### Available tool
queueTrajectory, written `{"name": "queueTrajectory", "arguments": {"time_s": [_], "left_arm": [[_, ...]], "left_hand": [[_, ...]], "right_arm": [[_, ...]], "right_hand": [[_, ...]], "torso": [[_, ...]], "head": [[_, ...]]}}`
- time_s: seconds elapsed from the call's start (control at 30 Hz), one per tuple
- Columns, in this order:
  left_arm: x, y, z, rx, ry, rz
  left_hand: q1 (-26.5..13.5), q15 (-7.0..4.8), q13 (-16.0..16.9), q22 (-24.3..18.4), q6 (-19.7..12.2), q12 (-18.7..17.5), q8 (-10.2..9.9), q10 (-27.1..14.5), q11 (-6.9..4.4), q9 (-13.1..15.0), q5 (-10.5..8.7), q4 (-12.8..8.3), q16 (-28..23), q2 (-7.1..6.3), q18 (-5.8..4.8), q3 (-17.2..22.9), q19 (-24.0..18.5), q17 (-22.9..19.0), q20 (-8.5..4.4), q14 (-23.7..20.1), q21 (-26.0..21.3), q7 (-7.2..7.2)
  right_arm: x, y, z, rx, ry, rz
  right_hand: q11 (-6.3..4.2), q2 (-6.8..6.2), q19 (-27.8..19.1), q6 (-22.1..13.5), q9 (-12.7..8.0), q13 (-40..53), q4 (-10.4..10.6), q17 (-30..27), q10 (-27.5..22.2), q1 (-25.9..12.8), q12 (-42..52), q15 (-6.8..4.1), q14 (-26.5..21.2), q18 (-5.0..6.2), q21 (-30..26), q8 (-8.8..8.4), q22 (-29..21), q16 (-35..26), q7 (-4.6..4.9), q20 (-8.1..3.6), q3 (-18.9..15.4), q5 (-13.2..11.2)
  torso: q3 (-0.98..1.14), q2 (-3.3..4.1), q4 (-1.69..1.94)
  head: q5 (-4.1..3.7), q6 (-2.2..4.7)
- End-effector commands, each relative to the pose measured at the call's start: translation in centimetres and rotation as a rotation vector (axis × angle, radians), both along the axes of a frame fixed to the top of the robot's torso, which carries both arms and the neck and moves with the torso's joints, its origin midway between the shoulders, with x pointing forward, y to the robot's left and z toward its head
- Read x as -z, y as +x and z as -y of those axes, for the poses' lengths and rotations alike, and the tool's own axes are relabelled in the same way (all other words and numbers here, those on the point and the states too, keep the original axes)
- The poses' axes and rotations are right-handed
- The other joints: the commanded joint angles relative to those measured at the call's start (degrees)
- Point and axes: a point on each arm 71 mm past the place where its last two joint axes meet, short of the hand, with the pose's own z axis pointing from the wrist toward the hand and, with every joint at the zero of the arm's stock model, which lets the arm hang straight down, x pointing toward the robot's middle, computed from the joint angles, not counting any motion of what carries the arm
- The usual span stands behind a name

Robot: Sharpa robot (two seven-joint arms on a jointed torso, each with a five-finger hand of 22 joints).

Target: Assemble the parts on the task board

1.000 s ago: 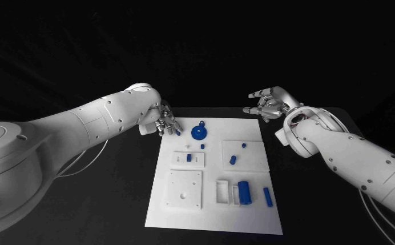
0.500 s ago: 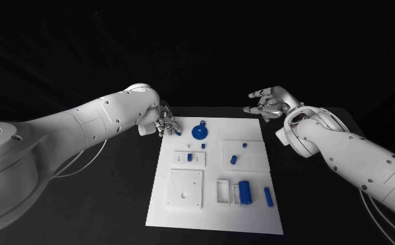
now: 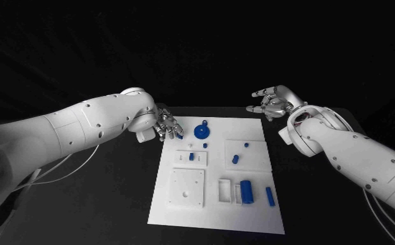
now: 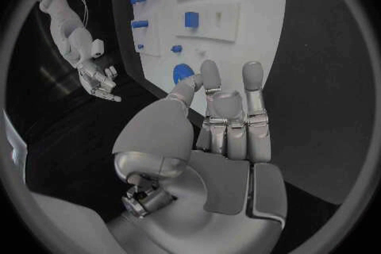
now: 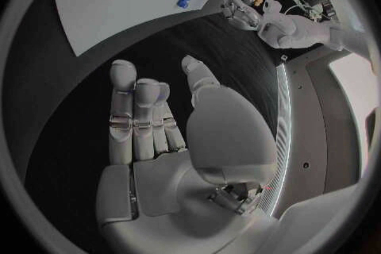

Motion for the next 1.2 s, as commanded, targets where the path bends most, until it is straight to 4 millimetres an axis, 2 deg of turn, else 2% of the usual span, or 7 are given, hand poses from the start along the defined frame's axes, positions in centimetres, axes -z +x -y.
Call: {"name": "queueTrajectory", "arguments": {"time_s": [0.03, 0.33, 0.53, 0.87, 1.2], "left_arm": [[-0.3, -0.8, 0.0, -0.09, -0.054, 0.026], [-0.1, -3.6, 0.2, -0.063, -0.011, 0.126], [0.6, -4.9, 0.6, -0.025, 0.039, 0.177], [2.0, -6.0, 1.7, 0.025, 0.082, 0.237], [3.5, -6.7, 2.7, 0.047, 0.087, 0.246]], "left_hand": [[-0.62, -0.06, 0.12, 1.06, 3.96, 0.74, -0.38, 2.81, -0.47, 16.59, 1.72, -1.46, 0.23, -0.28, -0.14, 1.35, 0.49, 0.54, -0.11, 0.68, 0.4, -3.16], [-1.62, -0.12, -0.3, 1.08, 6.05, 2.55, -2.54, 2.89, -0.61, 17.36, 4.22, -2.76, 0.41, -0.93, 0.31, 1.97, 0.75, 2.62, 0.04, 1.49, 1.37, -3.38], [-1.7, 0.01, -0.5, 1.05, 6.7, 3.09, -3.23, 2.91, -0.63, 17.54, 4.82, -3.04, 0.69, -1.14, 0.69, 2.01, 0.65, 3.24, 0.38, 1.54, 1.71, -3.43], [-1.68, 0.04, -0.64, 1.05, 6.91, 3.17, -3.52, 2.95, -0.65, 17.67, 5.21, -3.14, 0.73, -1.24, 0.86, 2.04, 0.63, 3.43, 0.5, 1.59, 1.92, -3.45], [-1.67, 0.08, -0.71, 1.06, 7.22, 3.45, -3.87, 2.95, -0.67, 17.71, 5.46, -3.24, 0.97, -1.32, 1.1, 2.08, 0.65, 3.85, 0.66, 1.68, 2.22, -3.47]], "right_arm": [[0.1, 0.0, 0.1, -0.006, 0.001, -0.008], [0.2, 0.0, 0.5, 0.001, 0.002, -0.013], [0.2, 0.0, 0.6, 0.002, 0.003, -0.013], [0.4, -0.1, 0.5, 0.0, 0.003, -0.016], [0.5, -0.1, 0.5, -0.001, 0.004, -0.018]], "right_hand": [[-0.23, -0.05, 1.24, -0.3, -0.01, -0.04, -0.06, -0.08, -0.3, -0.26, 0.14, -0.24, -0.14, 0.78, -0.39, -0.21, 2.22, -0.39, 0.14, 0.05, 0.13, 0.27], [-0.23, -0.06, 1.23, -0.3, -0.01, -0.04, -0.04, -0.08, -0.29, -0.25, 0.15, -0.24, -0.15, 0.78, -0.44, -0.21, 2.21, -0.39, 0.13, 0.05, 0.09, 0.39], [-0.24, -0.04, 1.25, -0.32, -0.02, -0.04, -0.02, -0.08, -0.3, -0.25, 0.15, -0.24, -0.14, 0.78, -0.44, -0.22, 2.21, -0.39, 0.14, 0.05, 0.08, 0.53], [-0.23, -0.06, 1.24, -0.36, -0.01, -0.05, 0.0, -0.09, -0.3, -0.27, 0.13, -0.24, -0.15, 0.79, -0.55, -0.21, 2.2, -0.41, 0.15, 0.04, 0.06, 0.64], [-0.23, -0.06, 1.24, -0.36, -0.01, -0.05, 0.0, -0.09, -0.3, -0.27, 0.13, -0.24, -0.15, 0.79, -0.55, -0.21, 2.2, -0.41, 0.15, 0.04, 0.06, 0.64]], "torso": [[0.19, -0.3, 0.36], [0.42, -0.64, 0.68], [0.54, -0.84, 0.91], [0.41, -0.68, 0.79], [0.46, -0.69, 0.86]], "head": [[0.01, -0.33], [0.05, -1.09], [-0.01, -1.71], [-0.05, -1.97], [-0.19, -2.32]]}}
